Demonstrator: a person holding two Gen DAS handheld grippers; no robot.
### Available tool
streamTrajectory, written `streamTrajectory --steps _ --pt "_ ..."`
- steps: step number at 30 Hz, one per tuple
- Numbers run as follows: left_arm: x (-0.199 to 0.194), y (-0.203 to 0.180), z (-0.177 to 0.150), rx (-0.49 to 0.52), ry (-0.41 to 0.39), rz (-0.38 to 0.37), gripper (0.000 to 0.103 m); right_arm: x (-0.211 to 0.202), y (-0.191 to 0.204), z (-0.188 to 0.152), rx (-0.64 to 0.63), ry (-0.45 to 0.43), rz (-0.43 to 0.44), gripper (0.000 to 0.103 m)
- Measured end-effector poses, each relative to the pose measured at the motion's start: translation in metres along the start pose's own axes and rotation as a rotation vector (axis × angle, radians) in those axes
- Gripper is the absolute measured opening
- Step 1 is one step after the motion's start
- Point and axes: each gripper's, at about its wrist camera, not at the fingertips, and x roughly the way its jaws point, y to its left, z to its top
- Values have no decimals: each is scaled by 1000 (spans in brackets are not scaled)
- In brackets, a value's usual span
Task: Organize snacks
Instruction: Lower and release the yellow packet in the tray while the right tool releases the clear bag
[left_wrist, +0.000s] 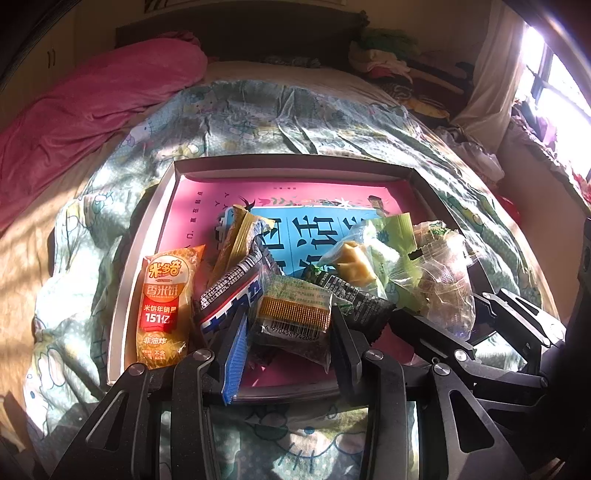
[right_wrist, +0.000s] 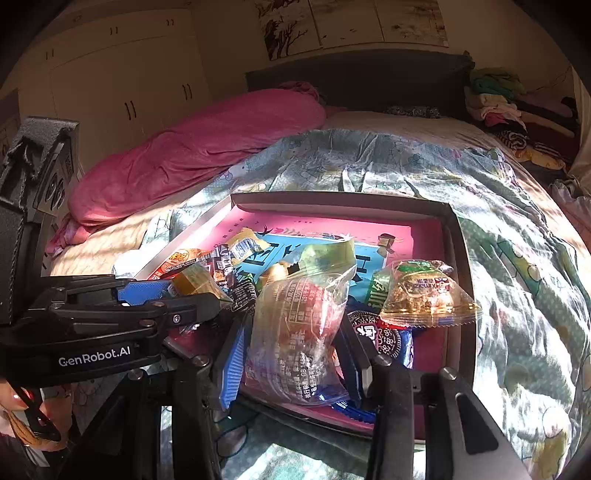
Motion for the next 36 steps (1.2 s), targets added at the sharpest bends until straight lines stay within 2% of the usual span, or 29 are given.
streamTrajectory --steps 7,23,36 --pt "0 -4 -1 17 0 22 42 -1 -7 0 28 -4 -31 46" --pt "0 -4 -1 15 3 16 43 -2 -3 1 15 0 -28 46" --pt "-2 -1 -2 1 11 5 44 -10 -7 4 42 -25 -40 52"
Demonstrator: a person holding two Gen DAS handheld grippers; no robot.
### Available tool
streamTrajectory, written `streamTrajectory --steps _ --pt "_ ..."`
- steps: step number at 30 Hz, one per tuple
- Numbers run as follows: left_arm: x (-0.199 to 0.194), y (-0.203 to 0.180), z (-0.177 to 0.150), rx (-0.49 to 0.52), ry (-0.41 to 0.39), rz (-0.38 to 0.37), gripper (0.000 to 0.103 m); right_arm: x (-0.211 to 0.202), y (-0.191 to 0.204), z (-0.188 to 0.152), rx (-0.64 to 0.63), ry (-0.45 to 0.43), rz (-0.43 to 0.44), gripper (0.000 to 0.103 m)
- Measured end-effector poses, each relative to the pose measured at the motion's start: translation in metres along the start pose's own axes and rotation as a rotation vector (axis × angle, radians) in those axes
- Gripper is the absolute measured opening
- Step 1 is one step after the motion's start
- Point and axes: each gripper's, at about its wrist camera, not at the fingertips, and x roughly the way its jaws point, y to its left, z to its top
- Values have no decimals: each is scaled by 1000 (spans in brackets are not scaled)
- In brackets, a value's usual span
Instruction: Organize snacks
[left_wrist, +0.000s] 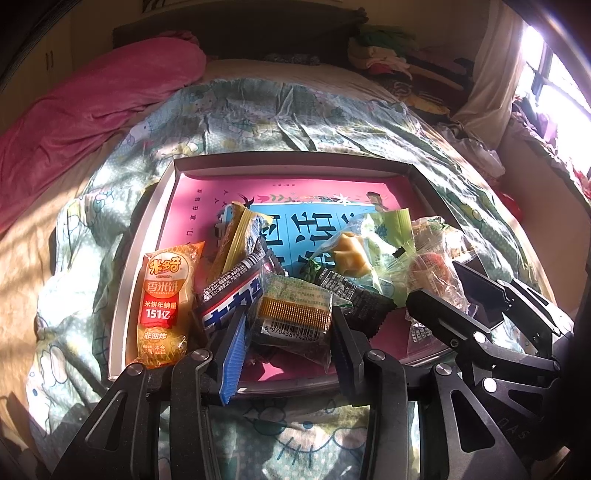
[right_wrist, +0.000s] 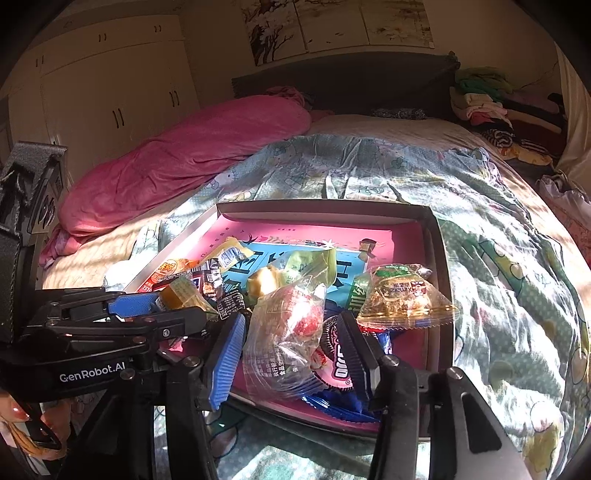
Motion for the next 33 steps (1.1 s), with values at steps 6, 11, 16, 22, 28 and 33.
streamTrajectory --steps 6,11,16,22,28,33 --pt "-5 1 1 1 -13 11 55 -4 -2 1 6 -12 -8 57" --pt "-11 0 3 10 -28 17 62 -5 -3 1 10 -18 -22 58" --pt "-16 2 4 3 -37 12 69 -11 -2 0 4 -37 -39 65" --pt "-26 4 3 1 -58 12 73 -18 -3 1 6 -65 -60 71" --pt "-41 7 1 -3 -98 39 75 -31 4 2 -13 -123 -75 78" --pt "-48 10 -6 -9 -105 49 76 -43 14 1 -44 -168 -95 80"
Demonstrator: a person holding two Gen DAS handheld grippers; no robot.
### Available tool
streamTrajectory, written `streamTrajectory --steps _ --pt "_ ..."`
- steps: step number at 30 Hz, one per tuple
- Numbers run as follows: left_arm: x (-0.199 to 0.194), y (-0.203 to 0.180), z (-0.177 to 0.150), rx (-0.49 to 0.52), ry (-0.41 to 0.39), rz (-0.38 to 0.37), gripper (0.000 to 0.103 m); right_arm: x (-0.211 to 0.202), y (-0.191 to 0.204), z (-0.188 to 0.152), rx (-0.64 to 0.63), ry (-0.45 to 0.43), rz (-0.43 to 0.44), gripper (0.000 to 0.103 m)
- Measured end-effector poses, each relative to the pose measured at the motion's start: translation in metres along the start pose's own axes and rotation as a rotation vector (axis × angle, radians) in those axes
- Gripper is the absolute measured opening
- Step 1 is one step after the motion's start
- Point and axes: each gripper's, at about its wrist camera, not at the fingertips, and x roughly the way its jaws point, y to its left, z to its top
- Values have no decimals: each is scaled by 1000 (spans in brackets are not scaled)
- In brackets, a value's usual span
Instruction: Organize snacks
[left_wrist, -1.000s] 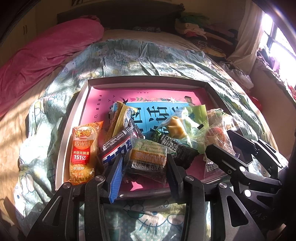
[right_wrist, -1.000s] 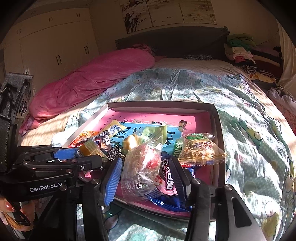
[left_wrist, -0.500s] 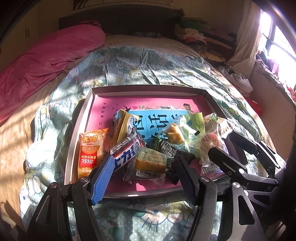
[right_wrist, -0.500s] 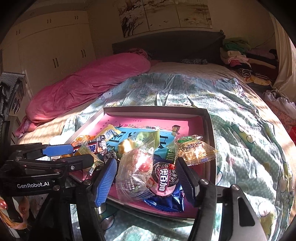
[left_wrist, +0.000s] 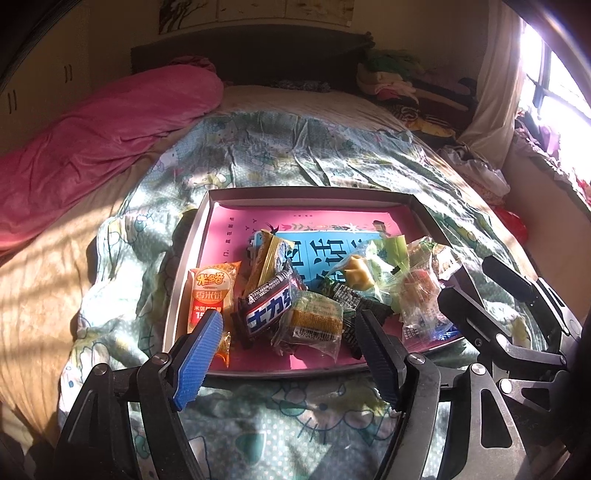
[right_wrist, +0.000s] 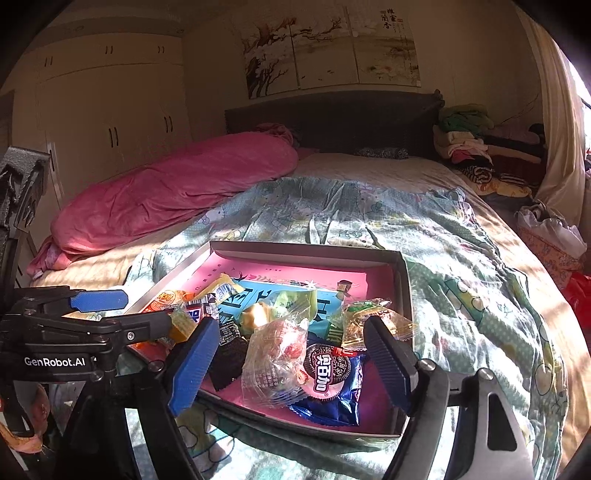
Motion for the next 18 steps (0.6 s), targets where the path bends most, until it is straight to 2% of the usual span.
streamTrajectory --steps 2,4,10,15,18 --pt "-2 2 -4 -5 2 5 76 -7 2 -1 11 -15 -6 82" --pt "-5 5 -9 -9 5 10 76 -13 3 -3 33 -17 5 88" --pt "-16 14 -24 -12 17 16 76 -30 13 -10 32 -1 -4 89" --pt "-22 21 -37 -20 29 21 76 -35 21 -19 75 47 2 90" --pt "-22 24 -47 -25 48 15 76 -37 26 -27 93 81 -22 91"
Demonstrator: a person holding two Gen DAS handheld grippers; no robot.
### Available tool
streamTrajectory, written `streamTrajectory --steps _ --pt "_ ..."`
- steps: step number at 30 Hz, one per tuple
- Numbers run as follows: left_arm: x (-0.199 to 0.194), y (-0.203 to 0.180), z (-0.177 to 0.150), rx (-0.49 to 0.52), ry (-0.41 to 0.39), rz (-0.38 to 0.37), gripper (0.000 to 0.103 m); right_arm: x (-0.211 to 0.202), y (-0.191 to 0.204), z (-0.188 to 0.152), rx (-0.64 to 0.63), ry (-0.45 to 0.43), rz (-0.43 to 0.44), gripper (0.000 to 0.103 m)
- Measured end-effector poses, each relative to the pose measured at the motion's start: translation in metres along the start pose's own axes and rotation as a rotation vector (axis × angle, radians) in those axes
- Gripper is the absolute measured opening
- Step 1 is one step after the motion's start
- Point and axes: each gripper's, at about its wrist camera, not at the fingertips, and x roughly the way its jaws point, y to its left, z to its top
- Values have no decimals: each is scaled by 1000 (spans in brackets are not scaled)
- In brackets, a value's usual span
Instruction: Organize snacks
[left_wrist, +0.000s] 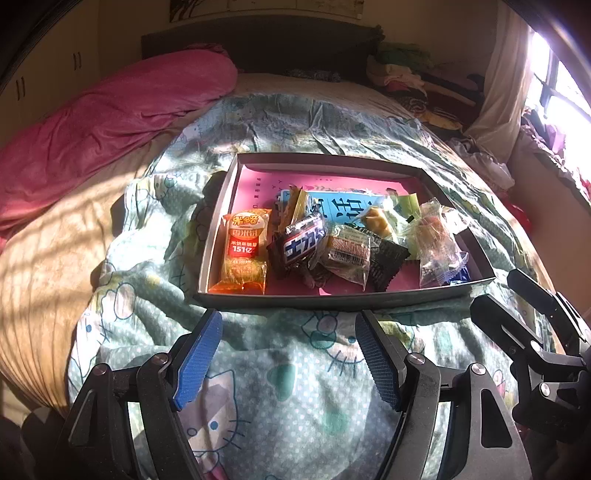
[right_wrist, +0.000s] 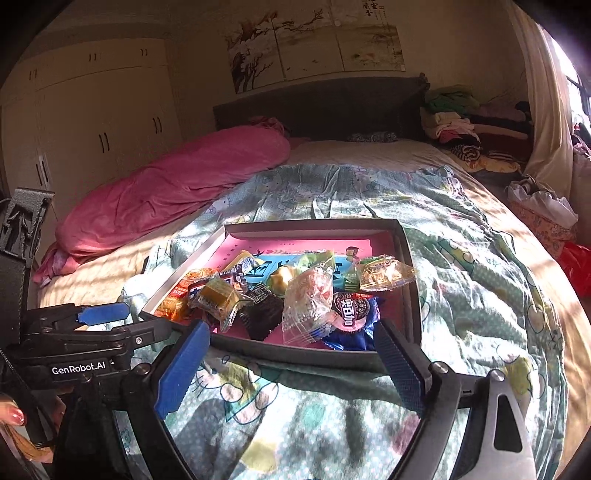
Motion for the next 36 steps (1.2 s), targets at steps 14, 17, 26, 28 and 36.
streamTrajectory --steps 14,17,26,28,36 --pt "-11 8 -33 3 51 -5 76 -24 24 -36 21 84 -58 99" --pt "-14 8 -35 4 51 -5 76 -29 29 -36 7 72 -67 99" --pt "-20 9 -34 6 34 11 76 -29 27 -39 21 97 -82 99" --pt "-20 9 -34 6 35 12 76 -28 27 -40 21 100 -85 99" --pt "-21 9 -33 8 35 17 76 -25 24 -41 28 112 -93 99"
